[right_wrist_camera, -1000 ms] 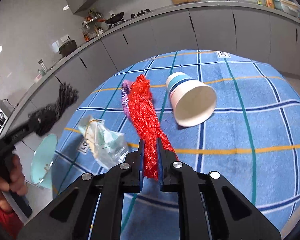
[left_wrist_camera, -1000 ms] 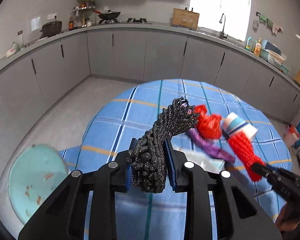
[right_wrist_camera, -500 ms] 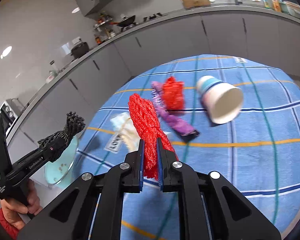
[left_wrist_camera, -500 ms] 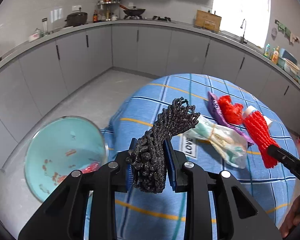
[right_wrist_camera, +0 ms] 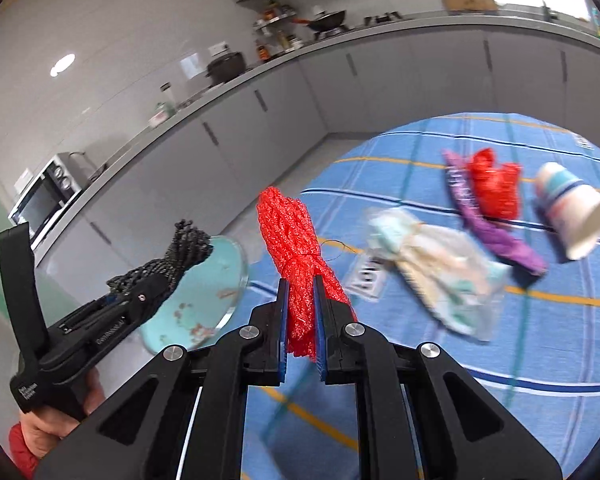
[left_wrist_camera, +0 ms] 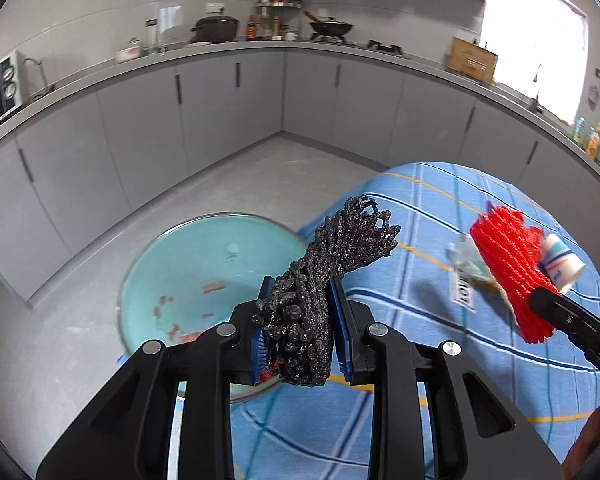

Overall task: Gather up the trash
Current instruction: 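Carry both nets over the teal bucket and open both tools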

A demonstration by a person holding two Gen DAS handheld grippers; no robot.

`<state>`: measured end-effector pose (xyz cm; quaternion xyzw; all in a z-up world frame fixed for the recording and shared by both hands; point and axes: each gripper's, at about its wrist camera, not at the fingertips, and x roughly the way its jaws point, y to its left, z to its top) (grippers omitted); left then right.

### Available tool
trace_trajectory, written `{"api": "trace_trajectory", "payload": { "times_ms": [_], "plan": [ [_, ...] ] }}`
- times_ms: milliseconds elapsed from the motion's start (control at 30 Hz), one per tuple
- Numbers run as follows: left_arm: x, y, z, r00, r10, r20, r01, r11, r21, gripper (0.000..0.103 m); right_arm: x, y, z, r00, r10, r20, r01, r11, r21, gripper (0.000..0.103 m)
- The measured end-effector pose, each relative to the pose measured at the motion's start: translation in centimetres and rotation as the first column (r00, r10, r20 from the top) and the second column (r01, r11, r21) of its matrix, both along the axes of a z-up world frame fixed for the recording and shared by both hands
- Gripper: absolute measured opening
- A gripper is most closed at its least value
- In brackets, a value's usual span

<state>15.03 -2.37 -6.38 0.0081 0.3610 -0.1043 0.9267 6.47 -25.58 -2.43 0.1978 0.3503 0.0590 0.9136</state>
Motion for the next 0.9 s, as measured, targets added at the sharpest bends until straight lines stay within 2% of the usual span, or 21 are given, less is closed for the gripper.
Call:
{"api": "trace_trajectory", "payload": {
  "times_ms": [467,900],
  "plan": [
    [1.4,6.9,-1.1,0.986,0.164,-0.031,-0.165,0.986,-0.020,0.027,4.0,7.3,0.0,0.992,0.127,-0.013,-0.126,0.992,0.014,0.012],
    [2.9,8.5,-3.5,0.975,0.205,-0.088,-0.207,0.978,-0.005,0.027,7.5,11.8,-2.0,0.984,0.174,-0.048,-0.174,0.985,0.003,0.012]
  ]
}}
